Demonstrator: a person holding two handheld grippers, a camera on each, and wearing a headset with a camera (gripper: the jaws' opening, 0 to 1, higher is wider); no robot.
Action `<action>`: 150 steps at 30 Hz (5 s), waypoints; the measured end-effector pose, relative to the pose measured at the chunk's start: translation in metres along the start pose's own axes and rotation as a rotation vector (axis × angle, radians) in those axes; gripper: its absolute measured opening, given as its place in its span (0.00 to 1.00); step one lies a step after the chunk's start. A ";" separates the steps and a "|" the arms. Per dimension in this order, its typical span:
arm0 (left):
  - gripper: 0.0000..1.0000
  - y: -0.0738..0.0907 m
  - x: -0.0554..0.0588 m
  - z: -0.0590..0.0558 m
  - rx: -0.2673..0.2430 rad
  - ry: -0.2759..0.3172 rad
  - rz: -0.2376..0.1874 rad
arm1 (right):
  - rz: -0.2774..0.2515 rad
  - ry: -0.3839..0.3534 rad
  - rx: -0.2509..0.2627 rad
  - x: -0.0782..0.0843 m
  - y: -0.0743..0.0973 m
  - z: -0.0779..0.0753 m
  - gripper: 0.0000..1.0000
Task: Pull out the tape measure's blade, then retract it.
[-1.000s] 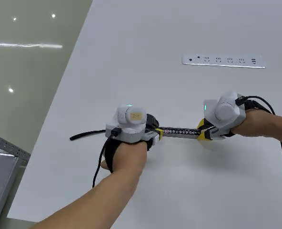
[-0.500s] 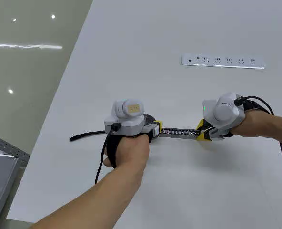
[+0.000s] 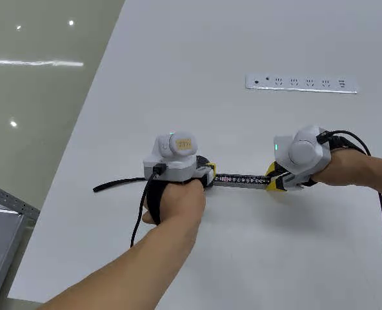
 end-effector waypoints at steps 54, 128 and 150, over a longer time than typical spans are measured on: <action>0.52 0.000 0.001 0.003 0.036 -0.031 -0.025 | -0.022 -0.006 0.001 -0.007 -0.005 -0.005 0.13; 0.51 0.002 0.004 0.008 0.077 -0.035 -0.056 | -0.084 -0.016 0.034 -0.022 -0.021 -0.005 0.14; 0.51 0.001 0.003 0.008 0.079 -0.039 -0.063 | -0.091 -0.010 0.025 -0.029 -0.026 -0.005 0.14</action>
Point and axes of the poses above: the centre of the closed fingertips' face, and the gripper's own axes: y roughly backward along the fingers, z roughly to its left, x roughly out of its underside, the point moved 10 cm from there along y, roughly backward along the fingers, and after that the axes turned 6 degrees about -y, right-handed, at the moved point
